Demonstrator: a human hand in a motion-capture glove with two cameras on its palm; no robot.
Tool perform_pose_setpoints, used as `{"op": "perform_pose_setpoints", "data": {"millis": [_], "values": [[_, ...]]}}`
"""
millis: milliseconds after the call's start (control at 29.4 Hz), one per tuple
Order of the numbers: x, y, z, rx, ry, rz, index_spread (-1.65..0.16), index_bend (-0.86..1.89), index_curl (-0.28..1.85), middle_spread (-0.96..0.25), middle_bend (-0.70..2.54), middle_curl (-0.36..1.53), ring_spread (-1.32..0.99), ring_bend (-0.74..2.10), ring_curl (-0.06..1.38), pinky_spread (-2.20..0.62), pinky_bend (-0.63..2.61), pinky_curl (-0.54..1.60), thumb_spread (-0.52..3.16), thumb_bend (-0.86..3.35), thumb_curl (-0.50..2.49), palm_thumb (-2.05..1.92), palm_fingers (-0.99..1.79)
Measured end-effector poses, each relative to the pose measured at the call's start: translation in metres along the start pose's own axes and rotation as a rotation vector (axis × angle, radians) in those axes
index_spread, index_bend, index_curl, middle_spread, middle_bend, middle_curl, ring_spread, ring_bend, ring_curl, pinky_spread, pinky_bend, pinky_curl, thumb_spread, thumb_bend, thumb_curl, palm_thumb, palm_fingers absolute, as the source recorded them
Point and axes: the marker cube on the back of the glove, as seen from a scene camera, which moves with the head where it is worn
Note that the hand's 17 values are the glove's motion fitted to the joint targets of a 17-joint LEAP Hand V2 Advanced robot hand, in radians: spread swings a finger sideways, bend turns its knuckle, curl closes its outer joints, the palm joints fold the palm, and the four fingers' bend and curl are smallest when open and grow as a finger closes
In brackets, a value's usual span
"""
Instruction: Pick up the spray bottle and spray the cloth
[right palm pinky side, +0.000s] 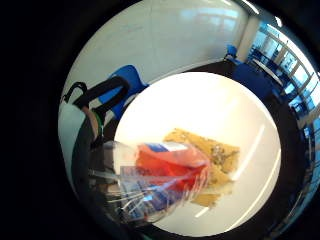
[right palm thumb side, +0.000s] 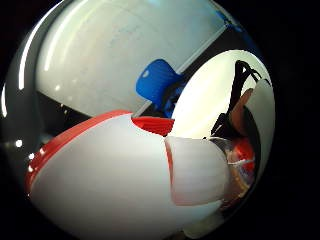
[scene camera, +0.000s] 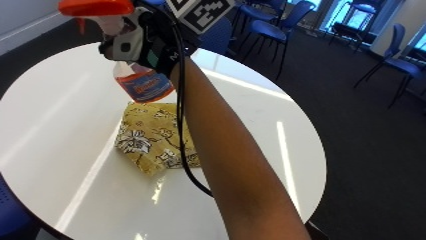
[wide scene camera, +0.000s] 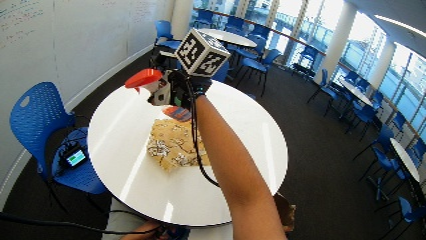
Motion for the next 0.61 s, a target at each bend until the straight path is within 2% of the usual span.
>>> {"op": "perform_pose_setpoints", "data": {"millis": [136, 272, 613], "values": [[-0.024, -0.016, -0.002, 0.084, -0.300, -0.010, -0.30, 0.33, 0.52, -0.21, 0.57, 0.48, -0.23, 0.39, 0.44, -0.31, 0.39, 0.42, 0.19, -0.04, 0.77, 0.93, 1.36], [-0.031, -0.028, 0.012, 0.133, -0.571, 0.047, -0.30, 0.33, 0.52, -0.21, 0.58, 0.48, -0.23, 0.39, 0.44, -0.31, 0.39, 0.42, 0.19, -0.04, 0.77, 0.93, 1.35], [-0.009, -0.027, 0.053, 0.157, -0.761, 0.235, -0.30, 0.33, 0.52, -0.21, 0.58, 0.48, -0.23, 0.39, 0.44, -0.30, 0.39, 0.42, 0.19, -0.04, 0.77, 0.93, 1.35]]}}
